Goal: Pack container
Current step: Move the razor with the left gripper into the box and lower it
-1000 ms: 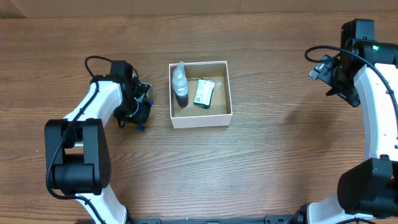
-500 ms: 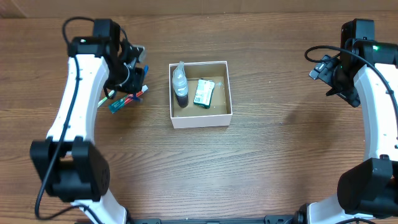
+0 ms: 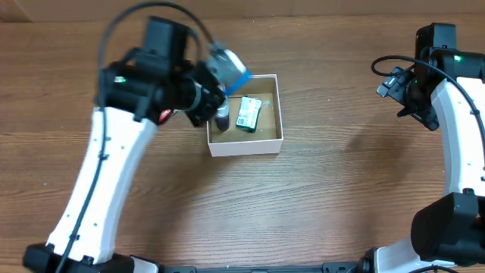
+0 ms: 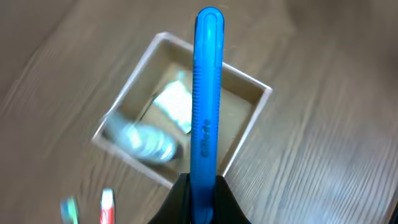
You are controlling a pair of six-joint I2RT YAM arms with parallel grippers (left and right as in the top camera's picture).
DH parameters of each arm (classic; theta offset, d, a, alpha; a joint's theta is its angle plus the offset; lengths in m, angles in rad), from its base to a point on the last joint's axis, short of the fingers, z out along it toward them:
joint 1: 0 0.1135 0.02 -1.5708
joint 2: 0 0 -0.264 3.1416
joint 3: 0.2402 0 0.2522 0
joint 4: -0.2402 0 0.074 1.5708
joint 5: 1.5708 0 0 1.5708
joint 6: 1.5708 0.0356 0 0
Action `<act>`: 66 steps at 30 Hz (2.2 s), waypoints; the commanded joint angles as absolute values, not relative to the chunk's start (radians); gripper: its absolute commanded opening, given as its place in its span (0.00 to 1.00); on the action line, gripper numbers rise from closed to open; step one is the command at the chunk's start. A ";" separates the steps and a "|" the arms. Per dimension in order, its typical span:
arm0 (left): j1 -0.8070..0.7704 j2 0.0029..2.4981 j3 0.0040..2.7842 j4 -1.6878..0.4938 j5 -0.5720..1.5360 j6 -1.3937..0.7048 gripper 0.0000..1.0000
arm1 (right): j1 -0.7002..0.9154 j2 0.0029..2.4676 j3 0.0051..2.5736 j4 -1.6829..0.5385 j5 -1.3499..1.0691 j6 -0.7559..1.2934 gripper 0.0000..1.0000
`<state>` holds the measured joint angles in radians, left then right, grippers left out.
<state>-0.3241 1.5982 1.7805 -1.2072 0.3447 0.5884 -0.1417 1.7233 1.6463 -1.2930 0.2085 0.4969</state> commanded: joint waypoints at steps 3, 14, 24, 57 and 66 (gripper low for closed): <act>-0.413 1.731 1.773 -1.205 0.257 0.819 0.04 | -0.142 1.711 1.649 -1.288 0.208 0.501 1.00; -0.414 1.968 1.773 -1.216 0.255 0.819 0.04 | -0.142 1.711 1.649 -1.288 0.208 0.501 1.00; -0.414 2.100 1.773 -1.226 0.260 0.819 0.04 | -0.142 1.711 1.649 -1.288 0.208 0.501 1.00; -0.530 2.143 1.777 -1.164 0.101 0.934 0.04 | -0.142 1.711 1.649 -1.288 0.208 0.501 1.00; -0.531 2.143 1.777 -1.131 0.120 0.976 0.18 | -0.142 1.711 1.649 -1.288 0.208 0.501 1.00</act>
<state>-0.5289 2.1426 1.7748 -1.1339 0.1070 0.9466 -0.1417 1.7233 1.6463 -1.2934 0.2089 0.4965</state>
